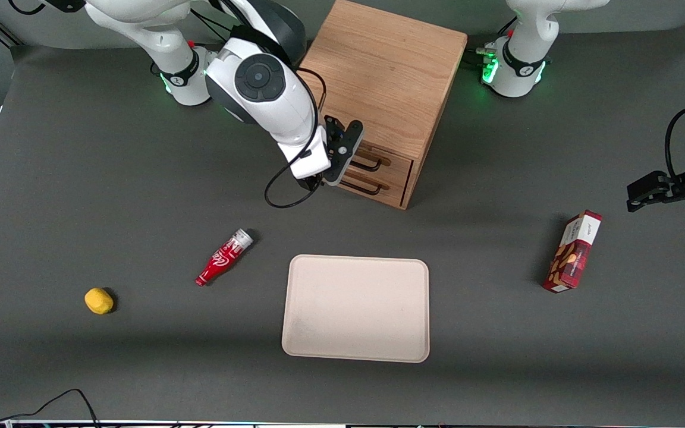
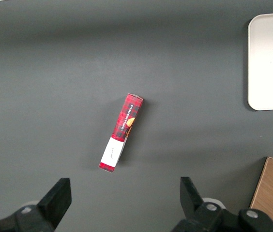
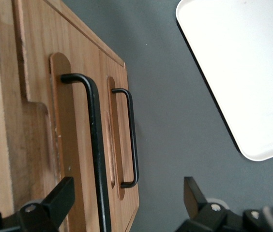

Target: Open upper drawer

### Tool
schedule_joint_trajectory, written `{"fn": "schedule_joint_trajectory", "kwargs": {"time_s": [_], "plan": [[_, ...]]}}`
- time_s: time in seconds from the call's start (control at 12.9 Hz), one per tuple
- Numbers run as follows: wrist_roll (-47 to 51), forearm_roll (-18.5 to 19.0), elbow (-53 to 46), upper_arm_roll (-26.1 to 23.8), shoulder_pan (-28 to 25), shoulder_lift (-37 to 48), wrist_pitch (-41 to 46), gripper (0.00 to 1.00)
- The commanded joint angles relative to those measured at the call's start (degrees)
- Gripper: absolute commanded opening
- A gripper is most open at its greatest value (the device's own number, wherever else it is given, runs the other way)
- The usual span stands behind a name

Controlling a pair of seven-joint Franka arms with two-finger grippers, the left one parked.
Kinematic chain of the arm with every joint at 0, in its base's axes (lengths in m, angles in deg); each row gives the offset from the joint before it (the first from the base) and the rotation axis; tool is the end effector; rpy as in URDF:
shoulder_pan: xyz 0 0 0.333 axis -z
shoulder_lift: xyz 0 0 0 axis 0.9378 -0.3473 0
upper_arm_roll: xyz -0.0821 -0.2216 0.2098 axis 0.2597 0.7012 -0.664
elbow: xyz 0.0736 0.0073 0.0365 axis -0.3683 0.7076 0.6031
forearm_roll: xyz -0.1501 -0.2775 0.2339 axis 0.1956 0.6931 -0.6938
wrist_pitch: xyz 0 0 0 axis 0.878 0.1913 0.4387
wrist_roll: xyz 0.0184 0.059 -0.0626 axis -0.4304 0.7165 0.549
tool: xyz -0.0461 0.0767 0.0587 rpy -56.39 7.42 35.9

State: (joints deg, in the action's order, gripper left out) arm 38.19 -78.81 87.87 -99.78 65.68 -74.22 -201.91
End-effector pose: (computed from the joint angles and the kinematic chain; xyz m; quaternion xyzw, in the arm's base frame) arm 0.4824 0.4544 0.4393 -0.8596 -0.4993 0.0024 0.1086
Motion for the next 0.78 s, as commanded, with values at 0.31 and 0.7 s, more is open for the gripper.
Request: {"fn": "schedule_joint_trajectory", "kwargs": {"time_s": [0.31, 0.7], "plan": [[-4.1, 3.8, -0.7, 1.2, -0.9, -4.3, -3.7, 1.0], [-5.3, 3.4, -1.1, 1.7, -1.2, -4.5, -4.4, 1.0]]}}
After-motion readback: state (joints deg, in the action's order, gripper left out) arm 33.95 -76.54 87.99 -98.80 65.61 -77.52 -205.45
